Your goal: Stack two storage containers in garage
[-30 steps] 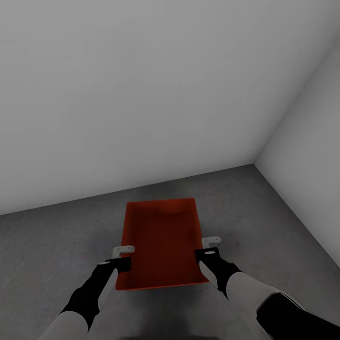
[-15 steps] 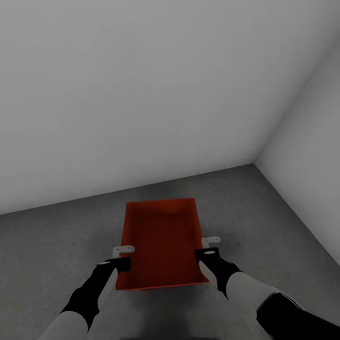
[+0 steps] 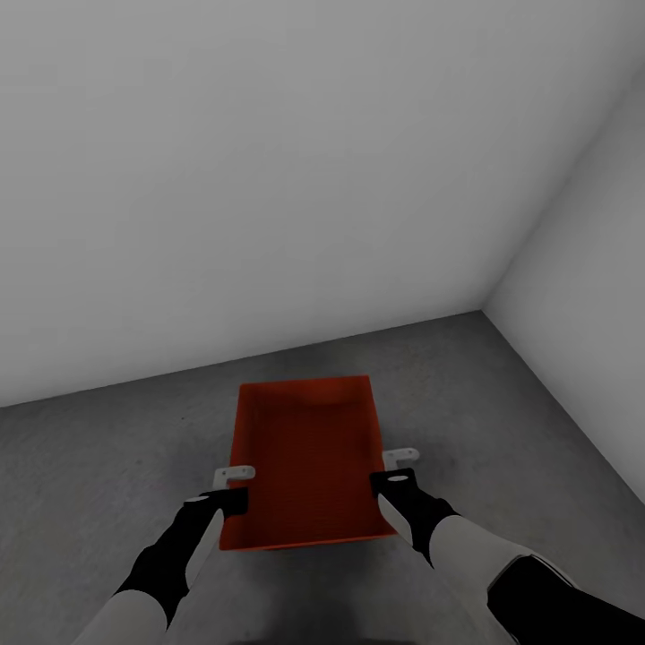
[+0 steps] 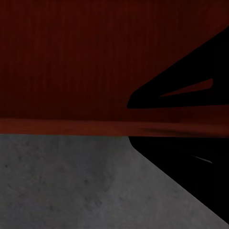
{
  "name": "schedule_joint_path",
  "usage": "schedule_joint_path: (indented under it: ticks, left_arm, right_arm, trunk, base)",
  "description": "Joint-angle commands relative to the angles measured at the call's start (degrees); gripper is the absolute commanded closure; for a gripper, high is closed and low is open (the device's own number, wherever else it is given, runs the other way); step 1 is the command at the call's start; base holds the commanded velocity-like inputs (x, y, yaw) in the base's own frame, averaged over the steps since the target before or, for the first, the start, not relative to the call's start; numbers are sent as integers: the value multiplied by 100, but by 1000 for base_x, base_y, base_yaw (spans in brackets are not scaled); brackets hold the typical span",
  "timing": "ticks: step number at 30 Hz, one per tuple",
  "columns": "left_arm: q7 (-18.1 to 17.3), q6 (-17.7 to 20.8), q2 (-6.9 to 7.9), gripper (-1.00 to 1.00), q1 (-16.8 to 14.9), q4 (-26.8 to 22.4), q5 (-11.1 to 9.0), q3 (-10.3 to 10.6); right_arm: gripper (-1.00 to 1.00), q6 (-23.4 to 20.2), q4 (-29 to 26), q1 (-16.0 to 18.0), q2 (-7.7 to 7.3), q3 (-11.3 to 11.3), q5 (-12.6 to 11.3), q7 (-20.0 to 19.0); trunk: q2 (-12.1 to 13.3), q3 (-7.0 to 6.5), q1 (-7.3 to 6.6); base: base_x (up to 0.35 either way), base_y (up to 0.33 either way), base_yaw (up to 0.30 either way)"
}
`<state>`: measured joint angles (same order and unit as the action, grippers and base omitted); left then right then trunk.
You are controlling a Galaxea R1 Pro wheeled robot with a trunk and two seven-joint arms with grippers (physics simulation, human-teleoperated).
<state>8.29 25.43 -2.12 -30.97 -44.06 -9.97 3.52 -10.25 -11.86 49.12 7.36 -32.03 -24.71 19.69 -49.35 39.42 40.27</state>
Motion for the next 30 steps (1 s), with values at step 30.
schedule_joint_path:
  ticks: [30]
  left_arm:
    - [124, 20, 105, 100, -5, -24, -76, 46]
  right_arm:
    - [100, -30, 133, 1, -42, -192, -243, 18]
  trunk:
    - [-4, 5, 1]
  base:
    - [-33, 3, 0]
